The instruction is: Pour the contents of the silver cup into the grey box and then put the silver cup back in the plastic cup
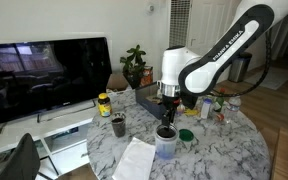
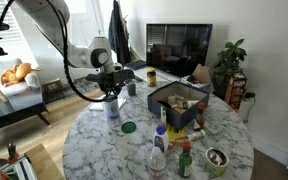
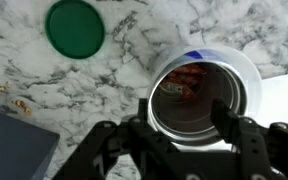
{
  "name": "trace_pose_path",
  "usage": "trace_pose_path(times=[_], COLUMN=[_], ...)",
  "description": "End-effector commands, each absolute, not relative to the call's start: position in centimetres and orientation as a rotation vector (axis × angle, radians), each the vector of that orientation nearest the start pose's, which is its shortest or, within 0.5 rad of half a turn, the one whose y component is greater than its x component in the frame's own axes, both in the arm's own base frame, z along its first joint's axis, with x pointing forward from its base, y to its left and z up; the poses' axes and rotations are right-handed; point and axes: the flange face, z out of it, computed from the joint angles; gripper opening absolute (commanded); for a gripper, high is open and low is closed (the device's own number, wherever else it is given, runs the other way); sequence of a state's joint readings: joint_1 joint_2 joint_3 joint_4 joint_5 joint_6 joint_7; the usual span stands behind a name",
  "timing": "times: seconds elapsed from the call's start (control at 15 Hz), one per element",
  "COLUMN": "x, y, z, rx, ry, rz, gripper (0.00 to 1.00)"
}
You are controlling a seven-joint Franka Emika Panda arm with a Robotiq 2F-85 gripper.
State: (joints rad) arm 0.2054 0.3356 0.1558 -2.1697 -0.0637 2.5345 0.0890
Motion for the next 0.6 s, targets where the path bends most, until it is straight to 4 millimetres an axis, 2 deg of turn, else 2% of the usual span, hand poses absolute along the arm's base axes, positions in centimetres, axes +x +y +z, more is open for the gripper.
trace_pose_path(times=[0.0, 0.07, 0.2, 0.27, 0.33, 0.47, 0.53], x=[53.67, 53.78, 53.89, 53.94, 53.97, 54.03, 54.07], y=[19.94, 19.85, 19.68, 19.62, 19.55, 19.47, 19.45], z=[23.72, 23.73, 23.6, 23.52, 23.44, 23.25, 23.16], rx=[-3.088, -3.092, -3.095, -3.098, -3.1, -3.102, -3.104], ry=[-0.516, -0.514, -0.515, -0.514, -0.515, -0.519, -0.521], rz=[-0.096, -0.106, -0.111, -0.111, -0.11, -0.106, -0.104], gripper=[0.44, 0.41, 0.48, 0.48, 0.53, 0.55, 0.5])
